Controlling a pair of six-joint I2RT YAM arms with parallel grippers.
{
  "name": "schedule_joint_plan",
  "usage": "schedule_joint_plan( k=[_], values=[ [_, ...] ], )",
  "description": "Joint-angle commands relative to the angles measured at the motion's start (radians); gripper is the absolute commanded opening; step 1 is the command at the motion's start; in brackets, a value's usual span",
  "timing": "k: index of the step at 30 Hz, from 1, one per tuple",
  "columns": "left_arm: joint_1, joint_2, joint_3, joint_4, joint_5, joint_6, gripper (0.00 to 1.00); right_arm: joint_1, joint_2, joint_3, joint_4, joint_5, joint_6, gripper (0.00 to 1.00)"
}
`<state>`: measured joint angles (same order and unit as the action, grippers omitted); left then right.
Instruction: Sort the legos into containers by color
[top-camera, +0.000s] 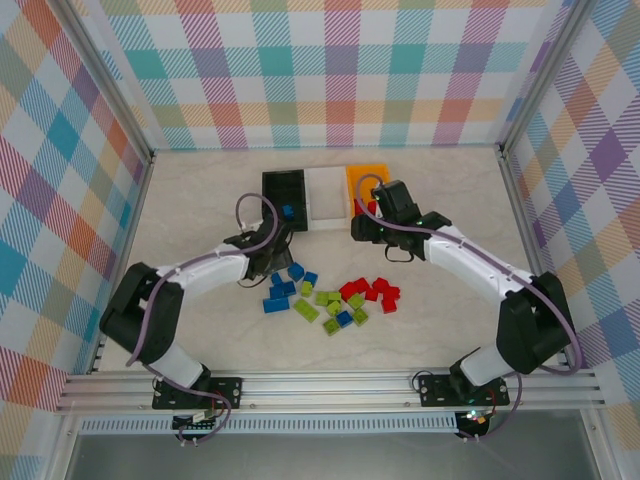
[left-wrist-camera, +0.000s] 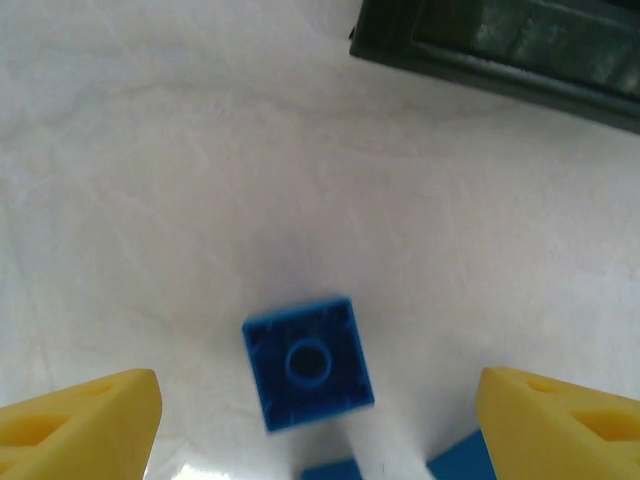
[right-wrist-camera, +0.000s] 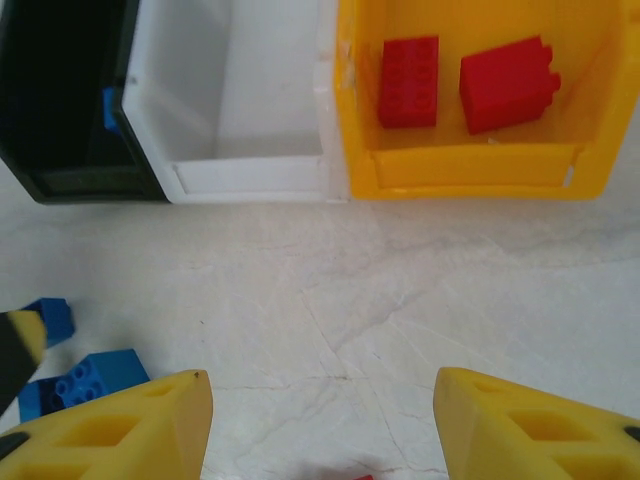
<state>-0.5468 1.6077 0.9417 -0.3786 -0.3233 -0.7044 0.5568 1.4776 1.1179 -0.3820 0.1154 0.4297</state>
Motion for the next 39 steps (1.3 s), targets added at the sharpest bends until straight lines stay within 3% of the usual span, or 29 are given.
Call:
schedule_joint_plan(
  k=[1,8,12,18,22,32,39],
  values=[
    [0.02,0.043,0.044,-0.001,-0.023,-0.019,0.82,0.0,-0.032,-0.028,0.023,0.017,0.004,0.6],
    [0.04,0.109,0.027,-0.002,-0.022,-0.038,0.78,-0.001,-0.06,-0.055,0.038,0.022,0.001,0.6],
    [0.047,0.14,0.008,0.027,-0.013,-0.041,0.66,-0.001,-0.064,-0.056,0.039,0.024,0.0,0.6],
    [0.049,0.141,0.007,0.033,-0.018,-0.036,0.41,-0.001,-0.076,-0.061,0.038,0.029,-0.002,0.6],
    [0.05,0.108,0.0,0.026,-0.01,-0.036,0.32,-0.002,-0.082,-0.066,0.04,0.029,0.0,0.6],
    [0.013,-0.107,0.118,-0.078,-0.029,0.006,0.33,-0.001,-0.083,-0.092,0.059,0.021,0.021,0.6],
    [0.024,0.103,0.432,-0.135,-0.113,0.089,0.35,-0.001,-0.086,-0.116,0.056,0.017,0.031,0.6]
  ],
)
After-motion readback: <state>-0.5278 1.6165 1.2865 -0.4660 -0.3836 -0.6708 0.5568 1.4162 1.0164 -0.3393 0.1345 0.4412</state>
